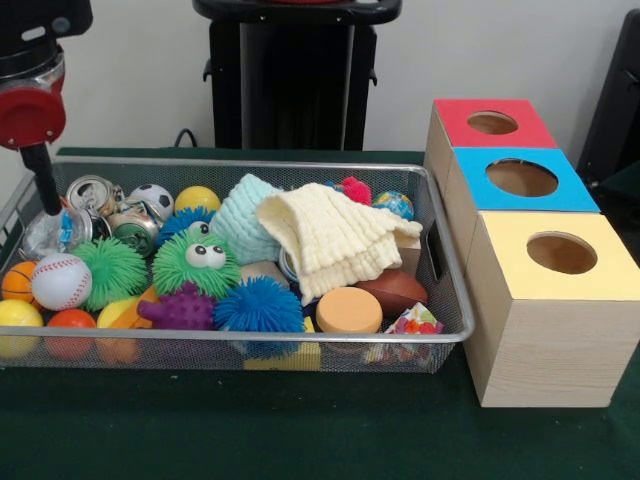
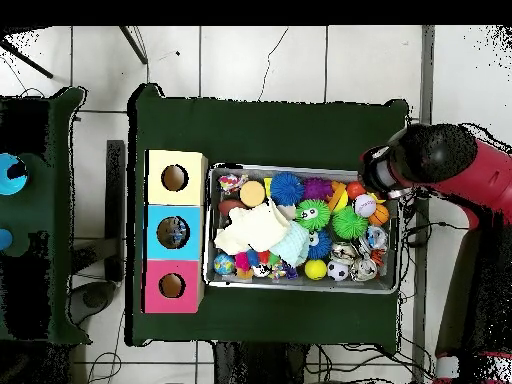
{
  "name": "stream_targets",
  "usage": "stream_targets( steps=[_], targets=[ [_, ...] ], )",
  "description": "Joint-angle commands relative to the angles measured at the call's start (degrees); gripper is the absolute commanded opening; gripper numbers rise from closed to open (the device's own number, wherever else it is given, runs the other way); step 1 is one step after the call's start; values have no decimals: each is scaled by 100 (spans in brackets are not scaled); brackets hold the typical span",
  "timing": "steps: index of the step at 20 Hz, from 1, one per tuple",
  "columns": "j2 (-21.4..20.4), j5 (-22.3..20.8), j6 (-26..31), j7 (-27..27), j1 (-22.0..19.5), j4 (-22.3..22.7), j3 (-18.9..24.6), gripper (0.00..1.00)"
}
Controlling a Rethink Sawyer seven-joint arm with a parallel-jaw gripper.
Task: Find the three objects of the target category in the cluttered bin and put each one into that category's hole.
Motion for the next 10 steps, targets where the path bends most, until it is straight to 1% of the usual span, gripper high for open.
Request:
stream_targets(
  steps=[1,5,7,10],
  targets=[
    [320,-173,857,-1371,-96,-242,570,100],
    [690,-218,900,-1481,-116,-680,679,100],
    [774,-208,763,-1479,-136,-648,698,100],
    [693,-269,388,-1474,-87,-348,641,100]
  ],
)
